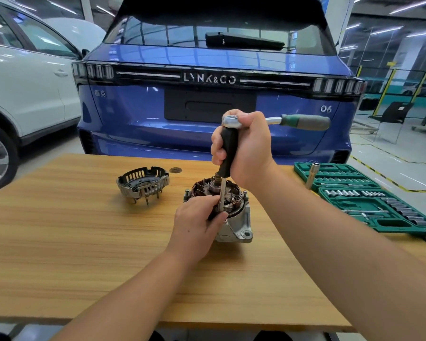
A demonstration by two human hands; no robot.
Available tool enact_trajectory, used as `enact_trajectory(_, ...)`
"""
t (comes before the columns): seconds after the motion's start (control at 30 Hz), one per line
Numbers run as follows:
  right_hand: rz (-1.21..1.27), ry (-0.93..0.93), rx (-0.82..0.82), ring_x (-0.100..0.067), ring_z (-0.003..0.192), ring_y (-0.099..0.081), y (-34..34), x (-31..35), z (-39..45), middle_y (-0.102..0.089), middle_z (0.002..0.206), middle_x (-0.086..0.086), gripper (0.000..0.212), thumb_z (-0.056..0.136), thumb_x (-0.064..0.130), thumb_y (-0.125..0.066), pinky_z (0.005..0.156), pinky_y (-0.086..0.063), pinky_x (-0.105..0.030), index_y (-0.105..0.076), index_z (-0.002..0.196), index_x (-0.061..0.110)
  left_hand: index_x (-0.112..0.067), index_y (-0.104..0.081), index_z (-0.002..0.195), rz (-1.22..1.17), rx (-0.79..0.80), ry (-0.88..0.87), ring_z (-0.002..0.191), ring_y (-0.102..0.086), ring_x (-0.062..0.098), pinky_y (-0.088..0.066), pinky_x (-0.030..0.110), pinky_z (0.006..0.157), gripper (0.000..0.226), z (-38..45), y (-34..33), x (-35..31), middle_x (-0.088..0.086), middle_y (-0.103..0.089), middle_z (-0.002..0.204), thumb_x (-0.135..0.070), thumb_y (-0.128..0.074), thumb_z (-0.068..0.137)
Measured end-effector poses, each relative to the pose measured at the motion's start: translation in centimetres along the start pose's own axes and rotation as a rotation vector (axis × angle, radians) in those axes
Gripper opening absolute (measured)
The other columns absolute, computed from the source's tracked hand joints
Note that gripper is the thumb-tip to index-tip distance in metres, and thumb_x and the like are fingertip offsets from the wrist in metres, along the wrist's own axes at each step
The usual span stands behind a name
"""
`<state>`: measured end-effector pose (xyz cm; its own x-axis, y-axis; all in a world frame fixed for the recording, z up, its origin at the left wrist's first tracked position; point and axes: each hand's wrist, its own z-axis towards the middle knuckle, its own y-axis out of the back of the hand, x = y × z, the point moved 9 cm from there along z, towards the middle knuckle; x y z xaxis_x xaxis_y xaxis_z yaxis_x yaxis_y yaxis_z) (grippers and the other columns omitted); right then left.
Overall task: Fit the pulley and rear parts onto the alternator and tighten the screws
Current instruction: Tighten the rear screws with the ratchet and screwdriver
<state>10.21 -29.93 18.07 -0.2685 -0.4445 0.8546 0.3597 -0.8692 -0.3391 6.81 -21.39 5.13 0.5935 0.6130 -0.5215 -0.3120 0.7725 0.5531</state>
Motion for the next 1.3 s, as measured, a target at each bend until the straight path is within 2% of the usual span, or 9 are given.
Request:
enact_trajectory(0.23, 0.054, -0.074, 0.040, -0.020, 0.048, -0.035, 0.0, 0.1, -0.1, -0.048, 0.056, -0.013, 0.022, 0.068, 0.035, -0.046, 0.052, -0.025, -0.029, -0.041, 0.071, 0.013, -0.016, -0.068, 0.114, 0.078, 0.042, -0.026, 0.105, -0.061, 0.019, -0.046, 0.051, 0.090, 0.028, 0.3, -0.2, 0.2, -0.011, -0.067, 0.106, -0.033, -0.072, 0.091)
enact_trajectory(0.37, 0.075, -0.167, 0.066, -0.021, 0.047, -0.038, -0.4, -0.3, 0.0, -0.053, 0.058, -0.015, 0.026, 0.088, 0.030, -0.035, 0.052, -0.030, -0.028, -0.042, 0.069, 0.014, -0.023, -0.067, 0.107, 0.132, 0.069, -0.108, 0.099, -0.055, 0.010, -0.036, 0.036, 0.080, 0.028, 0.5, 0.1, -0.2, -0.027, -0.053, 0.099, -0.045, -0.064, 0.089)
enact_trajectory(0.47, 0.057, -0.170, 0.093, -0.022, 0.048, -0.042, -0.6, -0.3, 0.0, -0.059, 0.064, -0.016, 0.031, 0.090, 0.029, -0.033, 0.053, -0.035, -0.028, -0.048, 0.070, 0.011, -0.022, -0.066, 0.102, 0.159, 0.112, -0.201, 0.093, -0.050, 0.005, -0.039, 0.038, 0.076, 0.023, 0.7, 0.5, -0.4, -0.030, -0.049, 0.095, -0.038, -0.073, 0.087)
enact_trajectory(0.7, 0.103, -0.045, 0.169, -0.025, 0.080, -0.066, -0.8, 0.7, -0.2, -0.073, 0.107, -0.011, 0.031, 0.099, 0.021, -0.033, 0.067, -0.052, -0.036, -0.060, 0.112, 0.012, -0.023, -0.066, 0.101, 0.105, 0.152, -0.128, 0.098, -0.050, 0.004, -0.042, 0.045, 0.089, 0.022, 0.7, 0.5, 0.1, -0.023, -0.059, 0.096, -0.040, -0.070, 0.087)
enact_trajectory(0.83, -0.399, 0.310, 0.046, -0.020, 0.101, -0.070, -0.9, 3.7, -0.9, -0.070, 0.119, -0.006, 0.026, 0.098, 0.010, -0.045, 0.079, -0.061, -0.042, -0.069, 0.107, 0.015, -0.034, -0.062, 0.103, 0.073, 0.165, -0.076, 0.097, -0.049, 0.000, -0.043, 0.046, 0.092, 0.018, 0.7, 0.0, 0.2, -0.033, -0.053, 0.095, -0.041, -0.069, 0.088)
enact_trajectory(0.93, -0.983, 0.640, 0.012, -0.020, 0.103, -0.064, -2.4, 5.9, -2.5, -0.068, 0.111, -0.009, 0.024, 0.094, -0.008, -0.051, 0.090, -0.054, -0.038, -0.070, 0.105, 0.002, -0.032, -0.065, 0.122, 0.010, 0.137, 0.032, 0.107, -0.053, -0.003, -0.042, 0.041, 0.102, 0.040, 0.9, 0.1, 1.0, -0.028, -0.060, 0.109, -0.040, -0.076, 0.084)
enact_trajectory(1.1, -1.417, 0.407, 0.269, -0.016, 0.096, -0.048, -4.5, 4.7, -2.6, -0.051, 0.107, -0.002, 0.040, 0.096, 0.035, -0.034, 0.081, -0.044, -0.038, -0.058, 0.122, 0.016, -0.028, -0.064, 0.128, 0.012, 0.134, 0.073, 0.107, -0.054, -0.002, -0.043, 0.041, 0.103, 0.048, 0.8, 0.3, 1.0, -0.023, -0.060, 0.110, -0.040, -0.077, 0.083)
enact_trajectory(1.2, -1.592, 0.333, 0.381, -0.011, 0.095, -0.049, -5.4, 5.0, -2.7, -0.051, 0.105, 0.002, 0.045, 0.107, 0.044, -0.022, 0.080, -0.042, -0.035, -0.057, 0.131, 0.027, -0.029, -0.064, 0.128, 0.022, 0.134, 0.069, 0.100, -0.052, -0.005, -0.045, 0.039, 0.101, 0.047, 0.8, 0.4, 0.7, -0.023, -0.059, 0.106, -0.040, -0.076, 0.084)
enact_trajectory(1.3, -1.826, 0.321, 0.360, -0.015, 0.071, -0.050, -6.4, 5.6, -1.8, -0.053, 0.076, 0.005, 0.040, 0.109, 0.040, -0.027, 0.061, -0.037, -0.033, -0.060, 0.091, 0.026, -0.029, -0.064, 0.128, 0.032, 0.139, 0.065, 0.097, -0.052, -0.005, -0.048, 0.032, 0.098, 0.047, 0.8, 0.5, 0.4, -0.021, -0.059, 0.106, -0.038, -0.077, 0.084)
